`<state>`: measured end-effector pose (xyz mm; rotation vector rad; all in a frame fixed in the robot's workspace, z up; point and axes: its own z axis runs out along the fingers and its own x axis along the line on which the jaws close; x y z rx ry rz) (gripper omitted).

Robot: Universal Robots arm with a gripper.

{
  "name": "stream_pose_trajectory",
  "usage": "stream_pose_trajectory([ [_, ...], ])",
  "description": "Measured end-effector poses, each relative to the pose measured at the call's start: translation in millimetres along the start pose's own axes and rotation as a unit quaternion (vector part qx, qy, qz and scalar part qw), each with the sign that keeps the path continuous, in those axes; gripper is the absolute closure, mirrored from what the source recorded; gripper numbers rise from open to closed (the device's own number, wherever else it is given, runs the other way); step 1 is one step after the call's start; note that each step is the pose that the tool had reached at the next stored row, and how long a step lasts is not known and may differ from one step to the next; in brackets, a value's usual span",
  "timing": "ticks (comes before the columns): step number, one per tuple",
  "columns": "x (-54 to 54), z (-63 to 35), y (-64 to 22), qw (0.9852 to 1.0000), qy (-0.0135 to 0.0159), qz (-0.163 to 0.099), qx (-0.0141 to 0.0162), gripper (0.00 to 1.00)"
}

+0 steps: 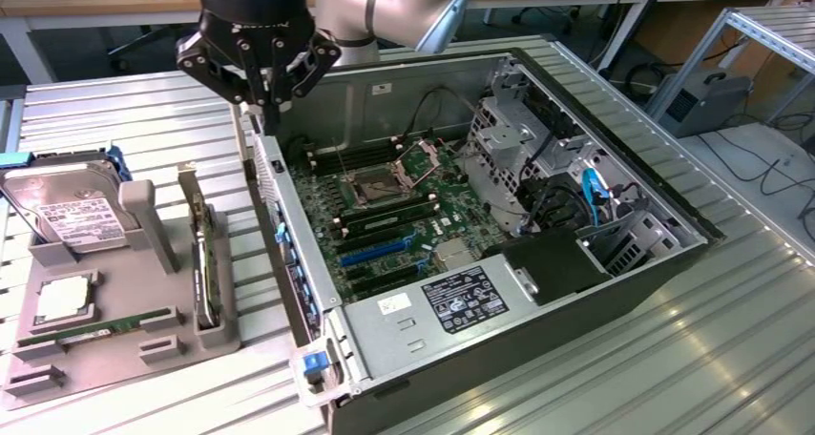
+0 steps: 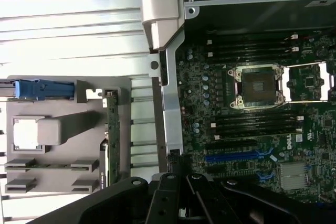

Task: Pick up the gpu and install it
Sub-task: 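Reach for the gpu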

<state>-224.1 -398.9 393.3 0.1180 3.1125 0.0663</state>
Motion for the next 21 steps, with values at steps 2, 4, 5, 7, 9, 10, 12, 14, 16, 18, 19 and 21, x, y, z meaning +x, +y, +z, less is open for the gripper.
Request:
stream_pose_trajectory([
  [2, 0.7, 0.0, -0.1, 1.0000, 0.0000, 0.000, 0.0000, 0.89],
  [4, 1.5, 0.0, -0.1, 1.0000, 0.0000, 0.000, 0.0000, 0.89],
  [5, 1.9, -0.1, -0.2, 1.0000, 0.0000, 0.000, 0.0000, 0.89],
  [7, 2.5, -0.1, -0.2, 1.0000, 0.0000, 0.000, 0.0000, 0.89],
  [9, 3.3, -0.1, -0.3, 1.0000, 0.0000, 0.000, 0.0000, 0.89],
  [10, 3.9, -0.1, -0.3, 1.0000, 0.0000, 0.000, 0.0000, 0.89],
  [12, 4.7, -0.1, -0.4, 1.0000, 0.0000, 0.000, 0.0000, 0.89],
  [14, 5.6, -0.2, -0.4, 1.0000, 0.0000, 0.000, 0.0000, 0.89],
  [16, 6.3, -0.2, -0.5, 1.0000, 0.0000, 0.000, 0.0000, 0.89],
  [18, 7.0, -0.2, -0.5, 1.0000, 0.0000, 0.000, 0.0000, 0.89],
  [19, 7.5, -0.2, -0.6, 1.0000, 0.0000, 0.000, 0.0000, 0.89],
  [21, 8.4, -0.3, -0.6, 1.0000, 0.0000, 0.000, 0.0000, 0.89],
])
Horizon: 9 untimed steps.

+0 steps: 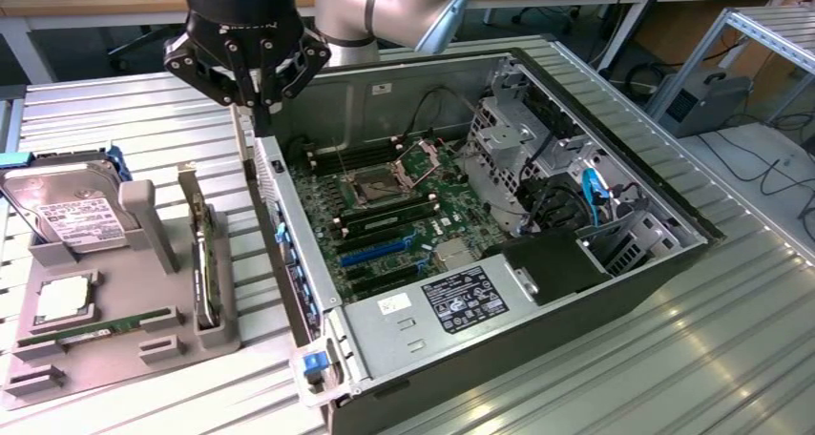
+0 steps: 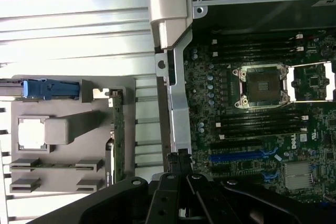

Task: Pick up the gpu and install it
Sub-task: 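Reach for the gpu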

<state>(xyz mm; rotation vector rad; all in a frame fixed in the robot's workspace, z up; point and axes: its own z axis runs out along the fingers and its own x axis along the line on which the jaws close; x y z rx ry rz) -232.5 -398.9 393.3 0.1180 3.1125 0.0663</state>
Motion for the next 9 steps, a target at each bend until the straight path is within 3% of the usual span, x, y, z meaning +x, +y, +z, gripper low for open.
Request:
stream_pose_trajectory([
  [9, 4.7, -0.2, -0.4, 1.0000, 0.0000, 0.000, 0.0000, 0.89],
])
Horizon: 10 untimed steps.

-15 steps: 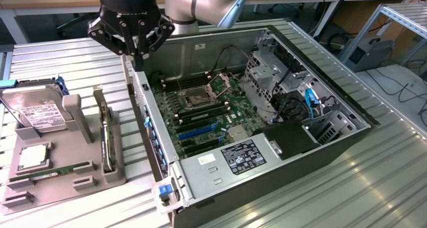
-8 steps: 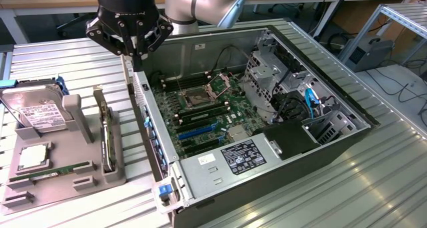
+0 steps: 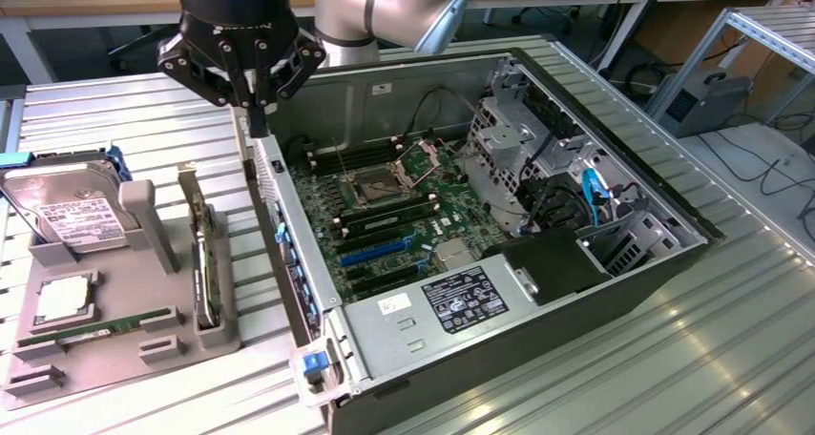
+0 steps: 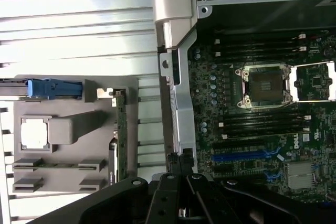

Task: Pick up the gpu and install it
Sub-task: 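Reach for the gpu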

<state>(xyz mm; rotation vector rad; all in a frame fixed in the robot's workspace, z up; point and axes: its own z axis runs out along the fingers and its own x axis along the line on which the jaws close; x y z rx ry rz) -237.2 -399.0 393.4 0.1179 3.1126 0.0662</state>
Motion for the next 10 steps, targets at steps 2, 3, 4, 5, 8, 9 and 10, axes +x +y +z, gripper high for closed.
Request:
stream_pose_trajectory([
  [2, 1.3, 0.0, -0.1, 1.0000, -0.0001, 0.000, 0.0000, 0.89],
  [3, 2.0, 0.0, -0.1, 1.0000, 0.0000, 0.000, 0.0000, 0.89],
  [4, 2.5, 0.0, -0.2, 1.0000, -0.0001, 0.000, 0.0000, 0.89],
  [5, 2.9, 0.0, -0.2, 1.0000, -0.0001, 0.000, 0.0000, 0.89],
  [8, 4.2, -0.1, -0.3, 1.0000, -0.0001, 0.000, 0.0000, 0.89],
  [9, 4.8, -0.1, -0.3, 1.0000, 0.0000, 0.000, 0.0000, 0.89],
  [10, 5.2, -0.1, -0.4, 1.0000, -0.0001, 0.000, 0.0000, 0.89],
])
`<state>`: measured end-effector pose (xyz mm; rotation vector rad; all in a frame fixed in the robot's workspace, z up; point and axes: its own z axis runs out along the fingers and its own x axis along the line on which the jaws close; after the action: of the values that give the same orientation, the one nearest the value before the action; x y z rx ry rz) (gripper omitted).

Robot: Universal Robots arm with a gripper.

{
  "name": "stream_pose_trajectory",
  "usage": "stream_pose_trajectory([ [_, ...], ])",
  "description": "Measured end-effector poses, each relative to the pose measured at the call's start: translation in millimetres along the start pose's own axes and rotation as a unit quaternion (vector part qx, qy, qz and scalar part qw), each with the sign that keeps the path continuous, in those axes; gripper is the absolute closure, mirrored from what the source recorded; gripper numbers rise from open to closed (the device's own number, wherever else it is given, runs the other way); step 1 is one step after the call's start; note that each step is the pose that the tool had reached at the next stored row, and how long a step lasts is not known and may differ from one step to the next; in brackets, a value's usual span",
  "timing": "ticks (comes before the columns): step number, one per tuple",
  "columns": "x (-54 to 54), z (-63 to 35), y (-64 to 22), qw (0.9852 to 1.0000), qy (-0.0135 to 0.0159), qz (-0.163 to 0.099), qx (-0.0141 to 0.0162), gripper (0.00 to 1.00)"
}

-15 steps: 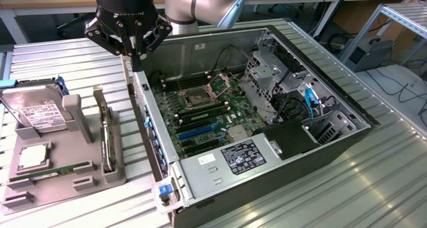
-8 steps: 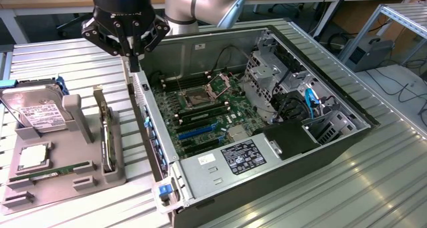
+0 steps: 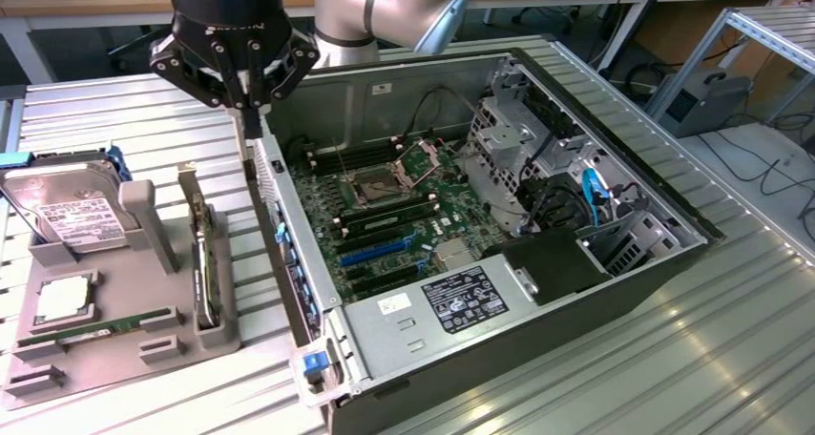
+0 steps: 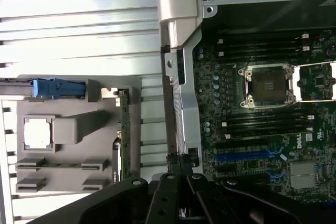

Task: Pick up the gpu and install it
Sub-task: 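Reach for the gpu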

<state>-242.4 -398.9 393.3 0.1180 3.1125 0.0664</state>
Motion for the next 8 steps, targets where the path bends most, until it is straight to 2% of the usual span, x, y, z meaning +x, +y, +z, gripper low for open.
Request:
stream_pose_trajectory([
  [8, 2.8, -0.1, -0.2, 1.0000, 0.0000, 0.000, 0.0000, 0.89],
])
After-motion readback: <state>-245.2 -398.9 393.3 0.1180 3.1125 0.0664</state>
